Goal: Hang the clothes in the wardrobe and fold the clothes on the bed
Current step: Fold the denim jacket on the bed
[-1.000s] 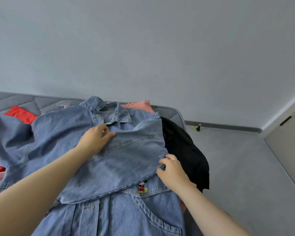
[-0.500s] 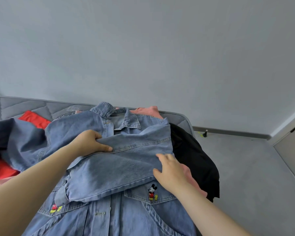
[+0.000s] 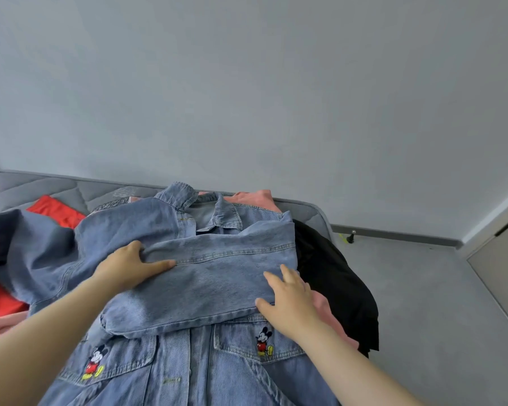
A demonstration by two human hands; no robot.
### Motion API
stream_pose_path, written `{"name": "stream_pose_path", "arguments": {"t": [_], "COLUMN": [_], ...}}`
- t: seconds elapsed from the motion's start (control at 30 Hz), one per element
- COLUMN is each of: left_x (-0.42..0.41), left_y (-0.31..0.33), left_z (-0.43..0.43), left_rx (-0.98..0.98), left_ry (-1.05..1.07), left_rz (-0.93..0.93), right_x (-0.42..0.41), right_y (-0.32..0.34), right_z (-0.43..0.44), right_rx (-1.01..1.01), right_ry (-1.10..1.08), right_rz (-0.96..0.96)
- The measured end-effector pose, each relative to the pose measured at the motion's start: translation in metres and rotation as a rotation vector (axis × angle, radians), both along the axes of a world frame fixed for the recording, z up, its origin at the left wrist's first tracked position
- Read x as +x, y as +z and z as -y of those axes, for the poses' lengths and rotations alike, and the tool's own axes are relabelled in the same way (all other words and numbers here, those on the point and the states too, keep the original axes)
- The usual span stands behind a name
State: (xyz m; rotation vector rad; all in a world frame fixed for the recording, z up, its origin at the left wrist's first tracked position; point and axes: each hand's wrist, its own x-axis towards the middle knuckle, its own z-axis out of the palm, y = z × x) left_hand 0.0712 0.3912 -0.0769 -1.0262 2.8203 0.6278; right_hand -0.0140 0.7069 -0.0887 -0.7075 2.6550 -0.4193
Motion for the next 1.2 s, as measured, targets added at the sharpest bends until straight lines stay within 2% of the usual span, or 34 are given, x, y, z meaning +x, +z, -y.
{"name": "stream_pose_path", "arguments": {"t": [0.07, 0.13, 0.17, 0.33, 0.47, 0.53, 0.7, 0.77, 0.87, 0.93, 1.03, 1.2], "left_x": [0.010, 0.020, 0.024, 0.023, 0.012, 0.007, 0.011, 0.012, 0.014, 0.017, 0.016, 0.023], "left_y": [0.007, 0.008, 0.007, 0.013, 0.029, 0.031, 0.017, 0.011, -0.002, -0.016, -0.031, -0.022], "left_z": [0.011, 0.019, 0.022, 0.030, 0.034, 0.033, 0.026, 0.018, -0.001, -0.011, -0.011, -0.003], "left_rx": [0.052, -0.066, -0.125, -0.186, -0.413, -0.495, -0.331, -0.357, -0.435, -0.313, -0.125, 0.108], "left_ry": [-0.051, -0.117, -0.120, -0.060, -0.006, 0.000, 0.109, 0.058, -0.142, -0.226, -0.239, -0.161], "left_rz": [0.223, 0.409, 0.412, 0.256, 0.059, 0.038, 0.248, 0.130, -0.149, -0.121, 0.044, -0.143], "right_x": [0.001, 0.004, 0.006, 0.020, 0.026, 0.027, 0.023, 0.023, 0.025, 0.026, 0.027, 0.035], "right_y": [0.007, 0.014, 0.016, 0.020, 0.022, 0.022, 0.014, 0.008, 0.001, -0.002, 0.001, 0.011], "right_z": [0.006, 0.015, 0.020, 0.045, 0.065, 0.073, 0.087, 0.090, 0.094, 0.095, 0.097, 0.104], "right_rx": [-0.024, -0.061, -0.084, -0.156, -0.176, -0.180, -0.079, -0.043, 0.006, 0.016, 0.004, -0.065], "right_ry": [0.024, 0.040, 0.052, 0.131, 0.178, 0.181, 0.169, 0.170, 0.180, 0.176, 0.171, 0.185], "right_rz": [0.003, 0.032, 0.049, 0.110, 0.104, 0.103, 0.145, 0.179, 0.176, 0.161, 0.164, 0.204]}}
